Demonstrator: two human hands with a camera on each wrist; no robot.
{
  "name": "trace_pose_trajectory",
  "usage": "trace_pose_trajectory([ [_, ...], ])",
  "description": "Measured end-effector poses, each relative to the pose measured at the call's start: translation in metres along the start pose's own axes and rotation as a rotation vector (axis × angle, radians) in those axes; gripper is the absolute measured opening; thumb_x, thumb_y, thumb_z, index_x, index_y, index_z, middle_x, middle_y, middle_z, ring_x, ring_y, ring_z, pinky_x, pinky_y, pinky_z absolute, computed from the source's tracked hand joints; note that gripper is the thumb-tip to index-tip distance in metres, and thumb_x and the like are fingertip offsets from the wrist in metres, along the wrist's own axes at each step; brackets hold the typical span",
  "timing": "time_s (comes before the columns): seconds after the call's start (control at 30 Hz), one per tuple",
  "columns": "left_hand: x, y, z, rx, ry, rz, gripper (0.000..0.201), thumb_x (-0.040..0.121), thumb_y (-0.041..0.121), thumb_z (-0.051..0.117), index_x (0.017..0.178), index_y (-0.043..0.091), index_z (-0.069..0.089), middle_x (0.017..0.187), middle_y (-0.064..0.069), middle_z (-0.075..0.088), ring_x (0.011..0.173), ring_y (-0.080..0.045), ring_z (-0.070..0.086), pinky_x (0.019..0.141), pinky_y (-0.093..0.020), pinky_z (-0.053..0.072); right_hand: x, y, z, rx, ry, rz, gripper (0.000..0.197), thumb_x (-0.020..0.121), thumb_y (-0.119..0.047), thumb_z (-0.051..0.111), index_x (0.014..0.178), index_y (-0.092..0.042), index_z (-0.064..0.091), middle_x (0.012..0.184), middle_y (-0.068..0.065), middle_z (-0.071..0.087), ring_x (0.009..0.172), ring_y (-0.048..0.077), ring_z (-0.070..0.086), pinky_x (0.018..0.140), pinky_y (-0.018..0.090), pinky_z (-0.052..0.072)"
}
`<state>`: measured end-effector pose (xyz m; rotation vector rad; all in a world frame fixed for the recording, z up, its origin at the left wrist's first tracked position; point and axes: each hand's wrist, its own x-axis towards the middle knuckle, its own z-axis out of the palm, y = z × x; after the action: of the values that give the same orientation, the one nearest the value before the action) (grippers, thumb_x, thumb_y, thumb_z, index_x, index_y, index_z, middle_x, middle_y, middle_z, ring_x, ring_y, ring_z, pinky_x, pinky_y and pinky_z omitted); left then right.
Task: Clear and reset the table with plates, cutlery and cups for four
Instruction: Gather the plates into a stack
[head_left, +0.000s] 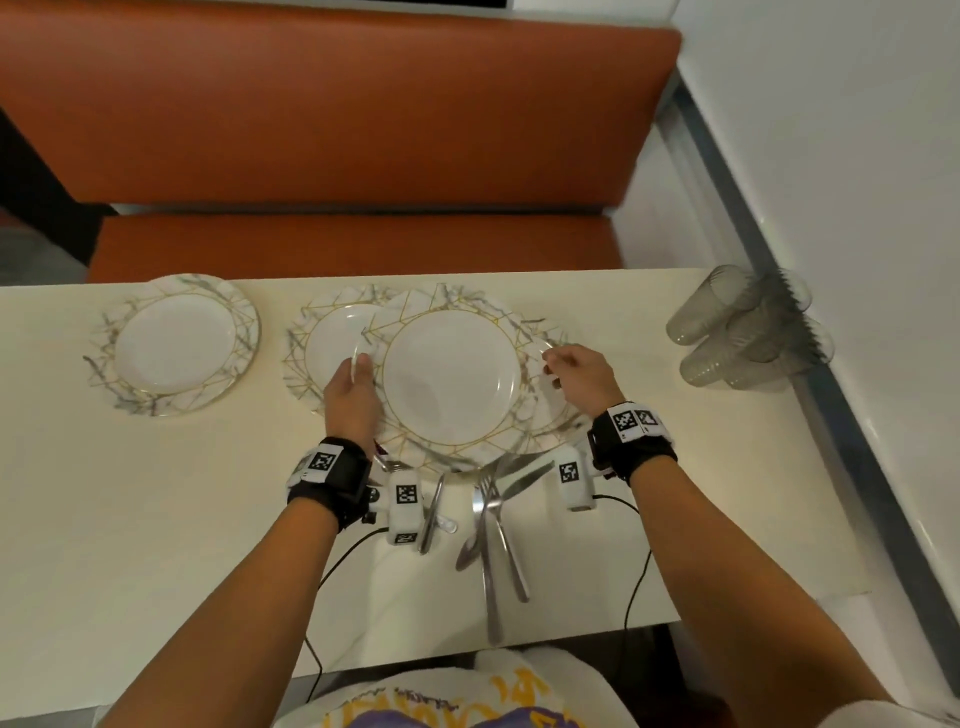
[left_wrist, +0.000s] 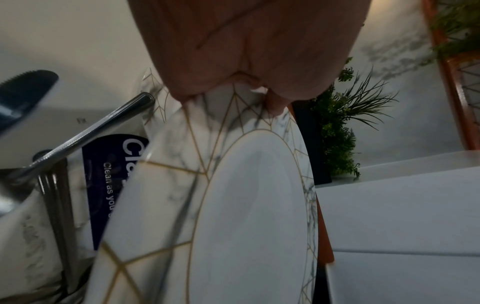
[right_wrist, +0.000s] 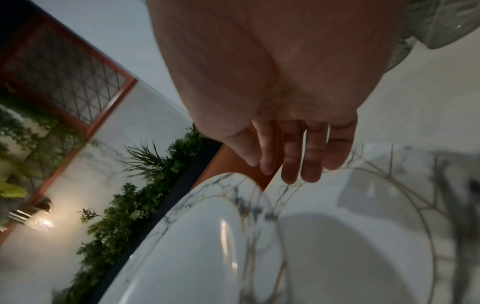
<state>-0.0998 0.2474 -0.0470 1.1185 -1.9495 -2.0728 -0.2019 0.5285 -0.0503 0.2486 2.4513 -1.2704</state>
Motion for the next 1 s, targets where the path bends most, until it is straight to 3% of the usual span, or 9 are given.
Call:
trace_pose_trajectory([
  [0.1,0.001,0.002,0.006,0.028,0.078,0.037,0.027,0.108,0.038,0.046,0.082,0.040,0.051,0.092,0.004,0.063,0.093,-0.019,0.060,0.101,-0.046,0.051,0.025,0.015,-0.014,-0.160,0.075,0.044,0.026,0.095,-0.016,0.053,0.116,-0.018,0.068,0.123,0.005,0.067,0.114,0.027,0.061,0.092,0.028,0.046],
  [0.23,-0.003,0.015,0.011,0.076,0.152,0.092,0.031,0.110,0.031,0.045,0.080,0.040,0.041,0.085,0.021,0.045,0.078,0.009,0.043,0.076,-0.017,0.038,0.053,0.034,-0.017,-0.502,0.148,0.152,0.043,0.089,-0.020,0.062,0.131,-0.018,0.052,0.134,0.014,0.048,0.127,0.036,0.043,0.100,0.042,0.042],
  [0.33,0.001,0.017,0.007,0.084,0.205,0.124,0.025,0.110,0.031,0.044,0.113,0.017,0.065,0.106,0.012,0.056,0.097,-0.005,0.053,0.092,-0.024,0.039,0.065,0.048,-0.013,-0.604,0.100,0.226,0.055,0.089,-0.029,0.064,0.137,-0.013,0.042,0.140,0.016,0.043,0.129,0.037,0.040,0.106,0.049,0.039],
  [0.4,0.004,0.018,0.005,0.111,0.232,0.145,0.037,0.110,0.033,0.044,0.130,0.008,0.062,0.117,0.006,0.058,0.112,-0.013,0.053,0.098,-0.028,0.039,0.072,0.056,-0.011,-0.618,0.069,0.261,0.056,0.089,-0.031,0.064,0.135,-0.011,0.040,0.140,0.015,0.045,0.130,0.037,0.042,0.108,0.051,0.035],
  [0.57,0.012,0.016,0.006,0.140,0.259,0.169,0.034,0.108,0.036,0.044,0.103,0.008,0.062,0.098,-0.013,0.065,0.091,-0.026,0.055,0.096,-0.041,0.047,0.085,0.069,-0.008,-0.527,0.016,0.285,0.049,0.081,-0.031,0.067,0.124,-0.015,0.052,0.126,0.007,0.056,0.121,0.033,0.053,0.107,0.050,0.038],
  [0.7,0.012,0.020,0.015,0.153,0.260,0.162,0.035,0.109,0.035,0.042,0.106,0.007,0.062,0.095,0.001,0.061,0.091,-0.013,0.056,0.091,-0.031,0.043,0.113,0.089,-0.026,-0.386,-0.005,0.280,0.040,0.073,-0.031,0.053,0.099,-0.007,0.071,0.117,0.018,0.067,0.097,0.034,0.066,0.081,0.034,0.057],
  [0.8,0.012,0.024,0.021,0.131,0.259,0.148,0.040,0.109,0.038,0.041,0.124,0.007,0.063,0.121,-0.004,0.065,0.115,-0.019,0.057,0.098,-0.030,0.042,0.091,0.056,-0.054,-0.283,0.000,0.251,0.016,0.095,-0.020,0.049,0.103,-0.012,0.060,0.116,0.017,0.064,0.102,0.033,0.064,0.060,0.024,0.042],
  [0.9,0.017,0.026,0.023,0.122,0.264,0.153,0.047,0.108,0.042,0.040,0.136,0.009,0.059,0.138,-0.008,0.062,0.131,-0.022,0.055,0.111,-0.036,0.043,0.079,0.039,-0.081,-0.124,0.118,0.228,0.031,0.101,-0.018,0.046,0.130,-0.011,0.054,0.118,0.010,0.056,0.111,0.032,0.057,0.085,0.033,0.048],
  [1.0,0.021,0.027,0.020,0.137,0.271,0.136,0.058,0.105,0.051,0.040,0.147,0.013,0.051,0.150,-0.007,0.055,0.141,-0.023,0.048,0.120,-0.045,0.038,0.063,0.018,-0.107,-0.089,0.265,0.109,0.029,0.103,-0.012,0.044,0.131,-0.009,0.050,0.111,0.010,0.055,0.098,0.026,0.053,0.083,0.032,0.042],
])
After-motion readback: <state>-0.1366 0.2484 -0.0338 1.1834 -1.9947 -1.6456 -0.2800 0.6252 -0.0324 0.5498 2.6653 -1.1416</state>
